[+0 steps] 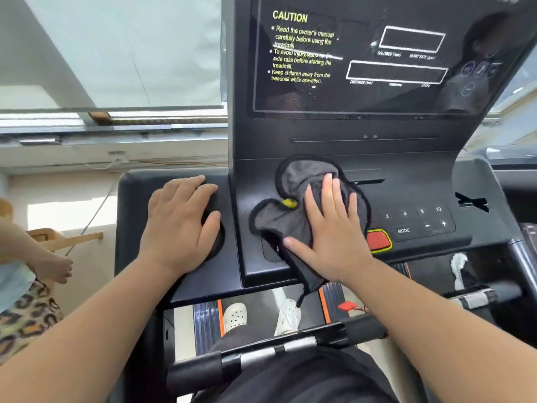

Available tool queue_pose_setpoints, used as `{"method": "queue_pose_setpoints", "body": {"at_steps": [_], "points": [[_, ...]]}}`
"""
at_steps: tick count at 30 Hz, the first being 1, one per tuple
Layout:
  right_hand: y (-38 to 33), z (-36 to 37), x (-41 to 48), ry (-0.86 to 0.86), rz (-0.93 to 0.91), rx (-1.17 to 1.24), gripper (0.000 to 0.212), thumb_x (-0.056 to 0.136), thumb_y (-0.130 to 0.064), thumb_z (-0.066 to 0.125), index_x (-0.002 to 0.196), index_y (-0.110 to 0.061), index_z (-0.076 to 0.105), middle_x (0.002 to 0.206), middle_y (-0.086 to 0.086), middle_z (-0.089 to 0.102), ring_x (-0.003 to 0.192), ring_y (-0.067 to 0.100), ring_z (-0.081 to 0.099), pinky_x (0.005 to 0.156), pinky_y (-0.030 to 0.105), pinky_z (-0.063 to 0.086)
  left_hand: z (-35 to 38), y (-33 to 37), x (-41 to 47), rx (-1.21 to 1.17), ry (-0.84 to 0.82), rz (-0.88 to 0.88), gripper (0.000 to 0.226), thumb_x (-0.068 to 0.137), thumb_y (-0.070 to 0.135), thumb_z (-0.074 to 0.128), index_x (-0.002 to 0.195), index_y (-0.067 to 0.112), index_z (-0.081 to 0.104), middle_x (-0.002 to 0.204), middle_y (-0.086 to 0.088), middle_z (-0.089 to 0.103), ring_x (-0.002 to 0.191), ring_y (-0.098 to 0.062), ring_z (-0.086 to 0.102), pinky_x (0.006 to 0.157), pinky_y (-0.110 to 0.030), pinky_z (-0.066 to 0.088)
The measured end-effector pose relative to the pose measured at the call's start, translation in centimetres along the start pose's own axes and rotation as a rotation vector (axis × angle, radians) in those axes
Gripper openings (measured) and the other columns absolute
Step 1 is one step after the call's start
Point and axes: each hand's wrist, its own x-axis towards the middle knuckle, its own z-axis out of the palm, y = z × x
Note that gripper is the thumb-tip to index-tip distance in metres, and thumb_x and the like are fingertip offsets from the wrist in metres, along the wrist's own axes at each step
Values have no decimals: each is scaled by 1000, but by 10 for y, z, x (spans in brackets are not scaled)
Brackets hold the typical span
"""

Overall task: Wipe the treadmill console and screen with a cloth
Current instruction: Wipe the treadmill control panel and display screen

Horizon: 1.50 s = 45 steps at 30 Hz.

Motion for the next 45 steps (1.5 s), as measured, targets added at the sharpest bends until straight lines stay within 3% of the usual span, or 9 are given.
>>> {"method": "queue_pose_setpoints", "body": {"at_steps": [5, 10, 12, 17, 22, 27, 31, 37, 45], "points": [[-76, -4, 23, 11, 184, 103, 124, 79, -93, 4, 161, 0, 5, 162, 40, -9, 152, 52, -15, 123, 65, -2, -3, -2, -3, -89, 58, 26, 55, 90, 39, 37, 134, 12, 57, 136, -10, 60, 125, -35, 51, 102, -50, 37], [-74, 9, -8, 11, -240, 52, 101, 90, -81, 32, 163, -14, 14, 168, 29, -4, 156, 45, -8, 124, 64, 7, -4, -4, -3, -222, 137, 41, 56, 90, 36, 39, 138, 10, 51, 131, -11, 62, 117, -35, 54, 99, -49, 38], [-46, 18, -26, 13, -280, 22, 98, 91, -79, 35, 164, -17, 13, 170, 24, -3, 158, 40, -7, 125, 62, 11, -3, -5, -3, -219, 134, 48, 56, 91, 35, 39, 139, 9, 51, 131, -12, 61, 117, -36, 54, 101, -49, 38], [5, 7, -16, 34, 40, 121, 99, 91, -83, 12, 164, -17, -1, 171, 21, -2, 158, 39, -5, 125, 62, 8, 0, -6, -1, -187, 97, 41, 56, 90, 37, 38, 137, 11, 53, 131, -9, 61, 118, -35, 53, 100, -47, 36], [-50, -2, 15, 13, 181, 157, 107, 77, -95, 1, 160, -30, -17, 164, 34, -17, 150, 54, -20, 123, 64, -7, 0, -6, -2, -171, 84, 35, 54, 90, 36, 39, 136, 12, 54, 131, -9, 62, 120, -35, 54, 100, -51, 38], [-66, 0, 21, 56, -277, 94, 86, 94, -75, 36, 164, -30, 14, 172, 16, 0, 157, 40, -8, 124, 64, 4, 0, -6, -1, -165, 88, 34, 54, 92, 37, 38, 135, 11, 56, 128, -11, 63, 118, -37, 56, 99, -54, 40], [-32, 6, 0, 39, -492, 7, 62, 103, -56, 35, 160, -39, 21, 171, -1, 18, 158, 33, 9, 127, 54, 5, -1, -4, -2, -175, 87, 18, 54, 90, 38, 39, 134, 11, 56, 128, -11, 63, 119, -37, 55, 100, -52, 39], [4, 11, 4, 137, 25, 116, 81, 99, -65, 32, 164, -21, 9, 171, 21, 3, 158, 40, -2, 126, 60, 11, -2, -4, -2, -175, 68, 11, 53, 90, 39, 39, 132, 13, 58, 129, -8, 63, 120, -34, 54, 101, -50, 39], [-49, -3, 53, 156, 23, 74, 100, 94, -77, 28, 162, -12, -5, 167, 30, -11, 154, 45, -15, 126, 57, -4, -1, -6, -1, -189, 75, -15, 46, 92, 36, 40, 123, 12, 64, 128, -8, 66, 120, -35, 57, 102, -56, 42]]}}
